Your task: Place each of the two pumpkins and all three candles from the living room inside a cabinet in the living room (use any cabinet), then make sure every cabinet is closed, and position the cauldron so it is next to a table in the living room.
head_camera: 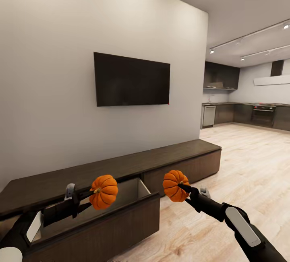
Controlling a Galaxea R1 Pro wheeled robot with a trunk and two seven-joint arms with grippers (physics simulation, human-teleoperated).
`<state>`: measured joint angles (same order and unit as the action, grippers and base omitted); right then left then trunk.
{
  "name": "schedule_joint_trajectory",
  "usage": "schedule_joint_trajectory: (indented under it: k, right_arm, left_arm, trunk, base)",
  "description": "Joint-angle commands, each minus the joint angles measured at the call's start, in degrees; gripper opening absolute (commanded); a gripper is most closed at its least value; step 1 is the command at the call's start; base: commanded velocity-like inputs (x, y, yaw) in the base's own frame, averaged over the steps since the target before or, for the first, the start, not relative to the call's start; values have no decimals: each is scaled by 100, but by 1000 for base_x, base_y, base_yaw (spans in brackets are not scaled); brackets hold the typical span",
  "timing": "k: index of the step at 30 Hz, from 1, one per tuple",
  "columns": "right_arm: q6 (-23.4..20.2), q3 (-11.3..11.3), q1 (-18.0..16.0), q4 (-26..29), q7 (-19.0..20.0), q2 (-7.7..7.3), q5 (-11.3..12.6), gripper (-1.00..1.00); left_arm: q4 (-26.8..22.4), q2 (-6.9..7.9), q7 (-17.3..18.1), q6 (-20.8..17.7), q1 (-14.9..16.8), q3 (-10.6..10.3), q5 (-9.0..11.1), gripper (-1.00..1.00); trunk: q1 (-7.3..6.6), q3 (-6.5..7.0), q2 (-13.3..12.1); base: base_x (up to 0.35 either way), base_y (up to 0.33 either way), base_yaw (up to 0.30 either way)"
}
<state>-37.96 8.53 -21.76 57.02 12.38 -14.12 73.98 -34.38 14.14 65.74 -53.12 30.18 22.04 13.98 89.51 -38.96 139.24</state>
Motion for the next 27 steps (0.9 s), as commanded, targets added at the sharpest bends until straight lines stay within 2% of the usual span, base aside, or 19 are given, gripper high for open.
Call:
schedule_joint_trajectory:
  k: [1,27]
  right_arm:
    - [-10,8,-4,2,10,-8,19,-100]
    - [-10,8,-4,2,1,23,11,-100]
  left_arm:
    - [1,-2,9,-50,5,10,33,-100]
    - [1,-8,-10,-50,5,10,35,-100]
  trunk:
    - [-1,-7,3]
    - [-1,-7,3]
  base:
    - [0,0,291]
    - [0,0,291]
